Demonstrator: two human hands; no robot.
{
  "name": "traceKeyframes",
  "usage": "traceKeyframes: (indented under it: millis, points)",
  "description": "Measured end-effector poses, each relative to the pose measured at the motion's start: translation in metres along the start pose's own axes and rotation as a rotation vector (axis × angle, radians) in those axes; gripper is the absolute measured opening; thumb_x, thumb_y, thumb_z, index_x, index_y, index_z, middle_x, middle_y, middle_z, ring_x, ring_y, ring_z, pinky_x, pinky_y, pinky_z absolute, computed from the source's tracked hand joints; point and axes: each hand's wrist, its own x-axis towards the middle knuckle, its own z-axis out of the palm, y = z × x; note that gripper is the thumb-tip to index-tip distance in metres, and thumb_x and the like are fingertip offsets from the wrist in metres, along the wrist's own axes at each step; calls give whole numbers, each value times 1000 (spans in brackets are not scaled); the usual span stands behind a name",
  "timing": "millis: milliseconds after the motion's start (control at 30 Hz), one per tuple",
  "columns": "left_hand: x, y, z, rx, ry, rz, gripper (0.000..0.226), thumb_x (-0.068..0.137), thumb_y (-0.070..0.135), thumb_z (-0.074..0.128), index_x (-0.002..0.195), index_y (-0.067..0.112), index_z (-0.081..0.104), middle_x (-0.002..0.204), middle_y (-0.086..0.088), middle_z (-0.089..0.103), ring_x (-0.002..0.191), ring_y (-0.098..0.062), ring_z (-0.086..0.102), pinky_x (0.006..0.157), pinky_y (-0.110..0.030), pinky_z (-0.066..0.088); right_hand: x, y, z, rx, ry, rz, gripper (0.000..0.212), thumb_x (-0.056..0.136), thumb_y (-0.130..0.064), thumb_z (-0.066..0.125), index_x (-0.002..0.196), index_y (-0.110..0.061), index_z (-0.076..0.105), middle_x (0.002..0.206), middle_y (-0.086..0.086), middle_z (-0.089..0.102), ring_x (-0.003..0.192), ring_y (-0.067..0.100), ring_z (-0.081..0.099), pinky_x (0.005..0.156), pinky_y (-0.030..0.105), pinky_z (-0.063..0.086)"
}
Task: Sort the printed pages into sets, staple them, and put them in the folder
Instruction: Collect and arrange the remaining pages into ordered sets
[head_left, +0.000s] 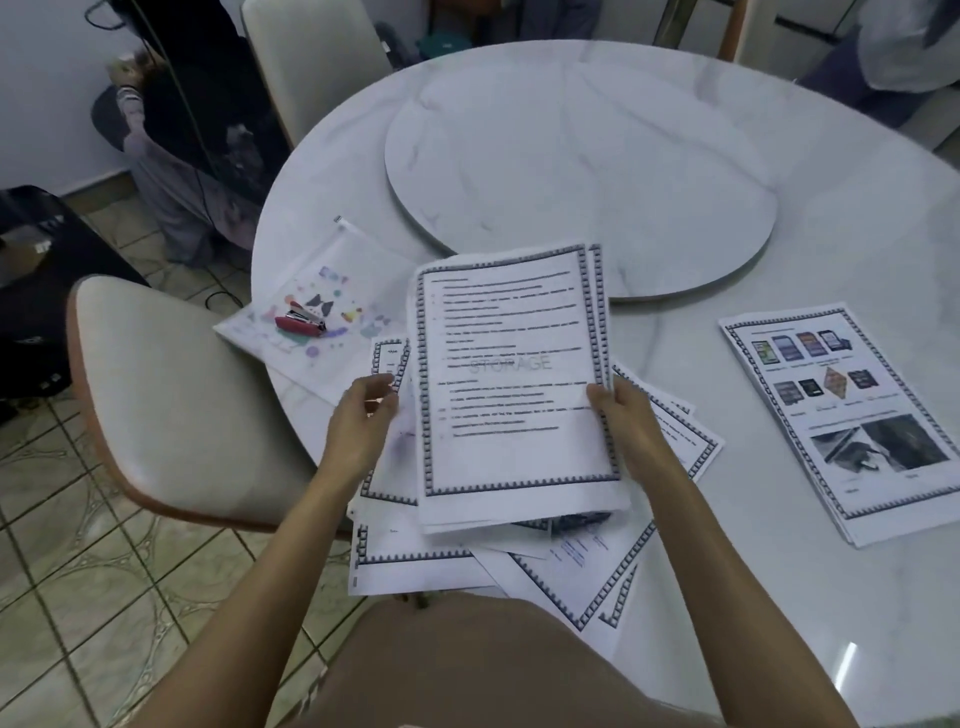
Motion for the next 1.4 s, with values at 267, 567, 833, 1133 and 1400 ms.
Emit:
traceKeyframes:
  millis: [267, 567, 833, 1133, 1400]
  points:
    - [8, -6, -4, 246, 71, -139, 52, 88, 25, 57, 133, 8, 40, 137, -21, 41, 125, -34, 43, 104, -41, 35, 2, 28, -82, 109, 360, 24, 27, 95, -13, 45, 116, 0, 55, 106, 12, 58, 88, 22, 55, 66, 24, 45]
    - [-1, -9, 5, 388, 22, -165, 63, 79, 20, 68, 131, 7, 34, 126, -19, 46, 105, -34, 54, 84, -39, 45, -6, 57, -100, 57, 449, 80, 30, 95, -13, 45, 119, 4, 54, 105, 12, 56, 96, 21, 52, 76, 29, 40]
    - [2, -18, -4, 403, 145, -94, 28, 89, 17, 56, 112, 1, 57, 106, -19, 64, 95, -33, 57, 74, -31, 40, -9, 64, -99, 70, 431, 83, 32, 96, -15, 45, 121, 1, 53, 112, 15, 58, 96, 23, 54, 81, 32, 41]
    - [-4, -12, -34, 501, 405, 206, 24, 93, 11, 46, 106, 1, 62, 93, -26, 67, 82, -41, 61, 71, -38, 45, -12, 62, -111, 35, 470, 54, 31, 96, -15, 45, 119, 2, 54, 121, 20, 58, 100, 26, 56, 82, 32, 43]
    - [9, 5, -38, 260, 471, 183, 26, 93, 13, 47, 111, 1, 62, 104, -24, 67, 94, -36, 61, 83, -35, 44, -16, 59, -135, 10, 569, 29, 32, 95, -16, 45, 114, 7, 53, 119, 28, 57, 109, 39, 55, 91, 43, 44]
